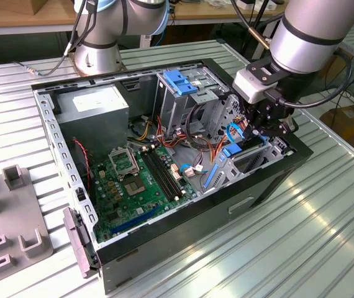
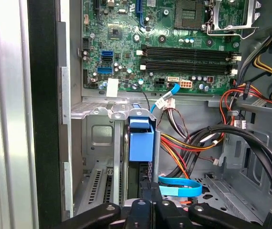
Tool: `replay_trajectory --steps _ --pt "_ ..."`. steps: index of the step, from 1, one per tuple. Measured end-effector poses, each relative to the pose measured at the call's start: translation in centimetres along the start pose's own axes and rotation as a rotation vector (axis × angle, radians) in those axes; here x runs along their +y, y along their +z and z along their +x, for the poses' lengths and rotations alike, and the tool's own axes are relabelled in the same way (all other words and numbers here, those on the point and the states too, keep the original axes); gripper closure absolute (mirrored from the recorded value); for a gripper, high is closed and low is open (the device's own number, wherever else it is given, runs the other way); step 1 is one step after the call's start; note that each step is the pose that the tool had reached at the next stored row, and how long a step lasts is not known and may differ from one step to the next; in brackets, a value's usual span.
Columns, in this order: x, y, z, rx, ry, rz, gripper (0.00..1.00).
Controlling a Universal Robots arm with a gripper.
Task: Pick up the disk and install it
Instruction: 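Insert the second disk wire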
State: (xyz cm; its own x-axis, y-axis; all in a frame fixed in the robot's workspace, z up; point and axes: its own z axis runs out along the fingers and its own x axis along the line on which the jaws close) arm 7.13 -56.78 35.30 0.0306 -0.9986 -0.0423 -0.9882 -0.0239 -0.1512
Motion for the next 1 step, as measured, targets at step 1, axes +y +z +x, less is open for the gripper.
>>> replay_trajectory --steps 1 --pt "0.0 -0.01 0.0 0.0001 0.0 0.0 0.9"
